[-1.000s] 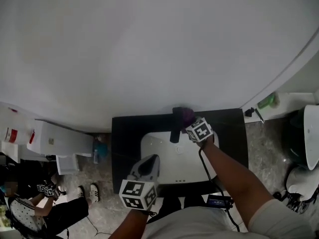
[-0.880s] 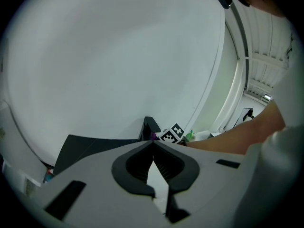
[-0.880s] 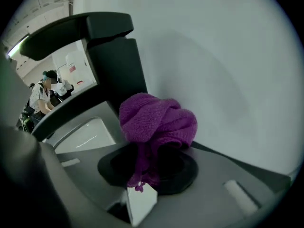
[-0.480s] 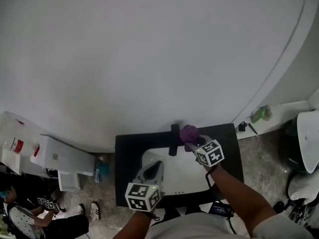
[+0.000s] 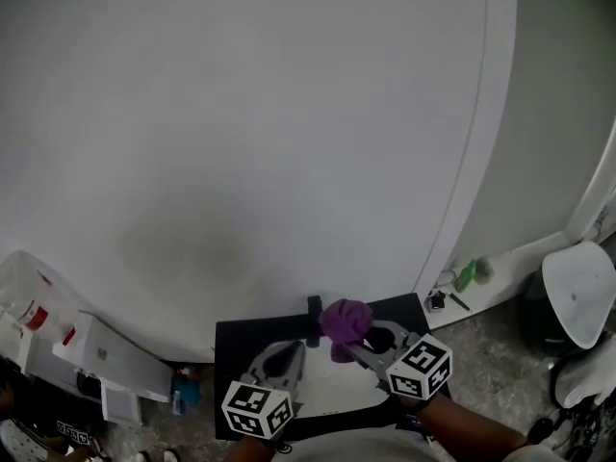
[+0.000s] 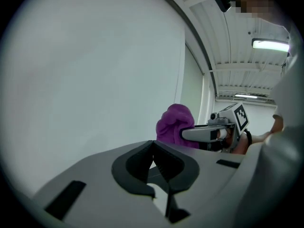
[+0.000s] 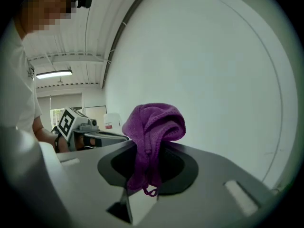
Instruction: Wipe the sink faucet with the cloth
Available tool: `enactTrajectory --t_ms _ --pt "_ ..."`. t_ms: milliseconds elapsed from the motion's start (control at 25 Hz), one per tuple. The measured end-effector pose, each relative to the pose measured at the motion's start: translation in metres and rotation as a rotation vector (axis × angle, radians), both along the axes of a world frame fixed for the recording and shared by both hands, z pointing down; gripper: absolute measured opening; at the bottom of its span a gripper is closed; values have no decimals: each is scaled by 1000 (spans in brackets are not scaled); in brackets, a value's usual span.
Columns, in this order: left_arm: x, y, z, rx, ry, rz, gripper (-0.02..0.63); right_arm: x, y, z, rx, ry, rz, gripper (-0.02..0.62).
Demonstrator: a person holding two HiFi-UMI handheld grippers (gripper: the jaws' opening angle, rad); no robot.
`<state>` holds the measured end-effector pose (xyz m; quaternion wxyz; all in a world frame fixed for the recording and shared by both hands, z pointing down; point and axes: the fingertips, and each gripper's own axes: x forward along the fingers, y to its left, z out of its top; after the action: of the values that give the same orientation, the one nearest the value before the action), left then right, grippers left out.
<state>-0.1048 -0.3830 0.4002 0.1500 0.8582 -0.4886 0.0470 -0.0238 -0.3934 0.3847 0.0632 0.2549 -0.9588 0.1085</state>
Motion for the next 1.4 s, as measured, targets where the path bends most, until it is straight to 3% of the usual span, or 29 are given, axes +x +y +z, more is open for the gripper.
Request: enactTrajectory --t_ms 200,640,880,1400 --pt "0 15 -8 7 22 4 8 -6 28 -3 -22 -17 8 98" --pt "-3 22 -16 26 8 -15 8 -12 32 -9 10 17 76 92" --pt "-4 25 -21 35 27 -10 8 -17 35 -8 -31 -13 69 92" --pt "6 32 -24 35 34 6 8 -16 42 -15 -29 -34 56 92"
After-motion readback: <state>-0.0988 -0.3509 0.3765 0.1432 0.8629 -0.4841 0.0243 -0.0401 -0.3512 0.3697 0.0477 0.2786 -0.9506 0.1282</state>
